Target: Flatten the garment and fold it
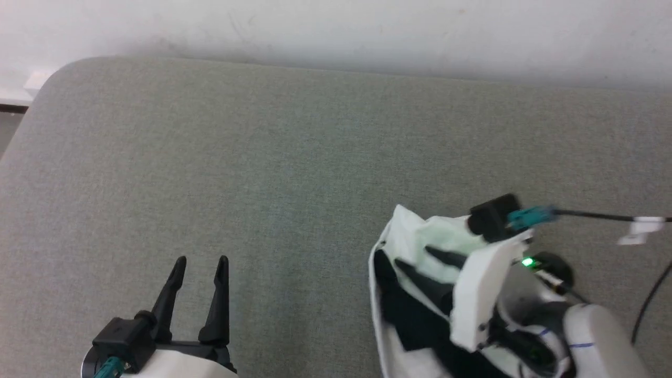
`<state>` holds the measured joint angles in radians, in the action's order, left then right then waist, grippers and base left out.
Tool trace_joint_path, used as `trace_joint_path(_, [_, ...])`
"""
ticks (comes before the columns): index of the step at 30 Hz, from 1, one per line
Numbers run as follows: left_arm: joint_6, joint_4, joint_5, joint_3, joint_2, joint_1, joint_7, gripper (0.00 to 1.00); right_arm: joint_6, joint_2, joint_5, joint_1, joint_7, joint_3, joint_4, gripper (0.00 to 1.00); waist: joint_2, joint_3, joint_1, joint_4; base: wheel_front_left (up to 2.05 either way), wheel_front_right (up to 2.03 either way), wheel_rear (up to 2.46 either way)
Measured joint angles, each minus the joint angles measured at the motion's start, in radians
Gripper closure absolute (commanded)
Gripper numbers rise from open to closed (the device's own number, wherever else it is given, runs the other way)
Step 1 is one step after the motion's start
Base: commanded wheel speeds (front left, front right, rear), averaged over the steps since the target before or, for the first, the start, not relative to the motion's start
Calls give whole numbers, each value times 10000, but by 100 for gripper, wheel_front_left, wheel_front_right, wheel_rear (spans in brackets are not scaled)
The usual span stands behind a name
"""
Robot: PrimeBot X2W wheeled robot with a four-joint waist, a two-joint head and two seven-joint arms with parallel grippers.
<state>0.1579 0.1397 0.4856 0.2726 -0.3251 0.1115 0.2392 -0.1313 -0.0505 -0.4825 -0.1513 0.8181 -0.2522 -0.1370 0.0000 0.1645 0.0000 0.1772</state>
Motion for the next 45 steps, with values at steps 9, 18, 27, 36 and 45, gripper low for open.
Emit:
trace_joint_path(9, [13,288,-2,-44,-167,79,0,0,0,-21,802,1129,-351,3126,-1647,0,2,-84,0,-348,0,0,0])
trace_joint_path(18, [15,366,-2,-23,-261,98,-29,0,0,-23,564,2193,-688,3664,-865,0,2,153,0,-419,0,0,0])
trace_joint_path(27, [12,374,-2,67,-397,85,-190,0,0,-17,219,1981,-802,3507,888,0,1,196,0,-111,0,0,0])
trace_joint_path(36, [12,359,2,123,-418,-18,-203,0,-17,-23,2,1092,-980,3335,2155,100,2,250,0,-58,0,0,0])
trace_joint_path(45, [12,514,-33,173,-495,-78,-203,0,-12,21,667,621,-1221,3216,1563,100,2,111,0,-640,0,0,0])
